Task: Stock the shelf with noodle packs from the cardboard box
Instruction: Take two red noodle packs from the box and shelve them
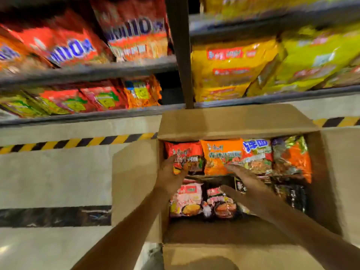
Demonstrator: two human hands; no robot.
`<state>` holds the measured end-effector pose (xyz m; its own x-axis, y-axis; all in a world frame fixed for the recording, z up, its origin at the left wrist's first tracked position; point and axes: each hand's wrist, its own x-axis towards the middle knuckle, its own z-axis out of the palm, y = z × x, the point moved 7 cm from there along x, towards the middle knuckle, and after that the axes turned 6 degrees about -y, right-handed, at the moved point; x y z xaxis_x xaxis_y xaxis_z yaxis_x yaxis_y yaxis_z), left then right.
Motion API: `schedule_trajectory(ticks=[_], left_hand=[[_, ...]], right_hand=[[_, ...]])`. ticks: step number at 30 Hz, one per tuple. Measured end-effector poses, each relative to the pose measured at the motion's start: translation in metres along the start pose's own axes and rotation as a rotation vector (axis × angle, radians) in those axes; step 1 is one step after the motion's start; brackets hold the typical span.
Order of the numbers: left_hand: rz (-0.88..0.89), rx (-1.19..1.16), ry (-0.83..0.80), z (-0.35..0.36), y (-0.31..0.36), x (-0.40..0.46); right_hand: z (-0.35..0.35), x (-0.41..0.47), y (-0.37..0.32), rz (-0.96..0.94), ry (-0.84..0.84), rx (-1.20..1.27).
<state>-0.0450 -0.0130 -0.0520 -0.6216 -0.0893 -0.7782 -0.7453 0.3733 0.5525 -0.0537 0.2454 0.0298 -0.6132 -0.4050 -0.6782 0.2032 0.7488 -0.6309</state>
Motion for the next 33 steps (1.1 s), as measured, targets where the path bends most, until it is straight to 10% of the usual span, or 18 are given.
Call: schedule_trajectory(ticks=[17,33], left_hand=[[-0.173,0.083,0.371,0.026,-0.023,0.059],[0.106,-0.225,0.111,-0.034,0.031,-0.035]], right_hand=[[0.041,0.033,0.052,-0.009,0.090,0.198],[0.039,0.032,0.013,0.113,0.095,0.402]])
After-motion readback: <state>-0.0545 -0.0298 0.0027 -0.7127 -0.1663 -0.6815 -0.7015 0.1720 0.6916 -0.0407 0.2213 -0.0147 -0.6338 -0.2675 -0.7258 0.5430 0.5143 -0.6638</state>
